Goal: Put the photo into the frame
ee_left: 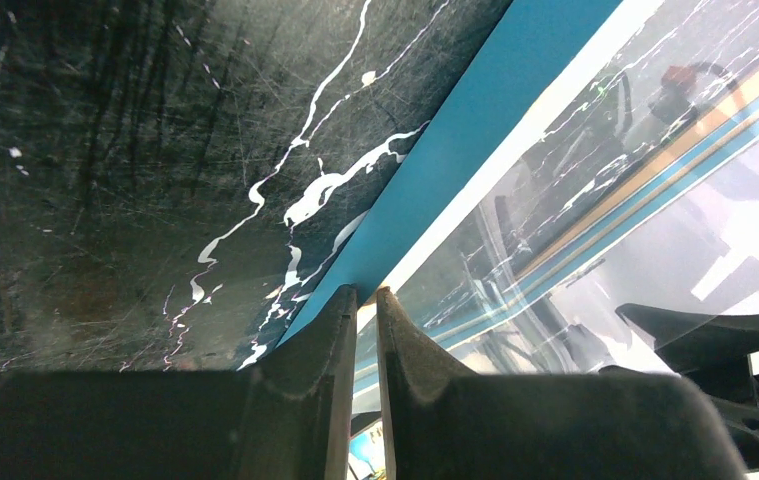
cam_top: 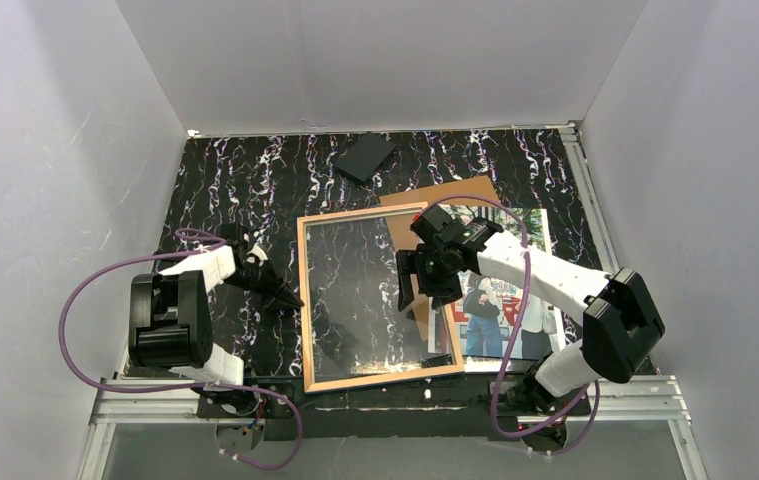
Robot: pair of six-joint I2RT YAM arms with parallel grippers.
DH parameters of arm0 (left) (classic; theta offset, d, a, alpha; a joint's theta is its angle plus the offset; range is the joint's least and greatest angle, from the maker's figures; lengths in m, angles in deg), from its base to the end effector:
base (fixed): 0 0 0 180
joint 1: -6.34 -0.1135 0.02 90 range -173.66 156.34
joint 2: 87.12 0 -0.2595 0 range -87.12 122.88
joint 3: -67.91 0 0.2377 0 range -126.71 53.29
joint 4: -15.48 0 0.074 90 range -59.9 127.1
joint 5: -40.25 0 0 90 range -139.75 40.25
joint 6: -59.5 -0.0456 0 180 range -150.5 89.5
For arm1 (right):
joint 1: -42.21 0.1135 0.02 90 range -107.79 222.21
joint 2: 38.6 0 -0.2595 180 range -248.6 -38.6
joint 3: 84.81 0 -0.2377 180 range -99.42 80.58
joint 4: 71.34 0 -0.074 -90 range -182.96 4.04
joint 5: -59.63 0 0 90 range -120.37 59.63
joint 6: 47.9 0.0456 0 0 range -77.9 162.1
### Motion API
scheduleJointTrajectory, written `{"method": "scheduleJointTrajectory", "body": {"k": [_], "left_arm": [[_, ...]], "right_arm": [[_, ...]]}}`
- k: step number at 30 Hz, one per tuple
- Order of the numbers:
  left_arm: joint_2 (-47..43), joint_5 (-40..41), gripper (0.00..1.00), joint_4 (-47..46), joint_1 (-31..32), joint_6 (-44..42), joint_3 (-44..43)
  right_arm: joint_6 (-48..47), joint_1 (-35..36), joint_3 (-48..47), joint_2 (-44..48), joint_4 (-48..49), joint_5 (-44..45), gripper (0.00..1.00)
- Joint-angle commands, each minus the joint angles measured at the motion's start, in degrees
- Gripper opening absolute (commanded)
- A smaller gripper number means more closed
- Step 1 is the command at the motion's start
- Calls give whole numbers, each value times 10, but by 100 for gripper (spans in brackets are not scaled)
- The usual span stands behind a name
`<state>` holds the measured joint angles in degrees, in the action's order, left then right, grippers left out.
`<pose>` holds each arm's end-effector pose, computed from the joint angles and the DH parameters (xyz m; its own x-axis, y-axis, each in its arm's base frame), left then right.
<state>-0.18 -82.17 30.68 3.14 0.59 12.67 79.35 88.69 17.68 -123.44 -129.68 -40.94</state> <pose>0.2862 -0.0085 0.1656 -0.7888 -0.4807 -0.3830 -0.1036 0.7182 -0.6881 0.1877 0.2098 0.2333 -0.9624 -0.1494 -0.2268 -0.2290 0.8951 0.3824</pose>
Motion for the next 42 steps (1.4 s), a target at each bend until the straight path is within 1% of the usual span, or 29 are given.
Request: {"method": "scheduleJointTrajectory", "body": {"k": [1,11,19,23,25,29,32,37,42], "left_arm": [[20,23,10,65,6,-8,9],[22,22,10,67,6,-9,7],[21,24,10,70,7,-9,6],[23,25,10,72,7,-11,5],[23,26,9,72,7,-10,4],[23,26,9,74,7,-12,4],[24,27,9,74,7,-11,3],[25,26,9,74,7,-11,3],[26,26,9,75,7,-11,2]], "right_arm": [[-8,10,-41,-10,-57,67,85],[-20,54,-79,-45,-87,100,88],[-20,95,-142,-116,-195,245,89],[-17,108,-166,-152,-233,280,90],[-19,111,-165,-155,-224,271,90],[-25,112,-149,-142,-187,218,90],[-28,114,-147,-137,-174,204,90],[-30,117,-155,-141,-191,223,90],[-27,116,-148,-130,-180,225,90]]}}
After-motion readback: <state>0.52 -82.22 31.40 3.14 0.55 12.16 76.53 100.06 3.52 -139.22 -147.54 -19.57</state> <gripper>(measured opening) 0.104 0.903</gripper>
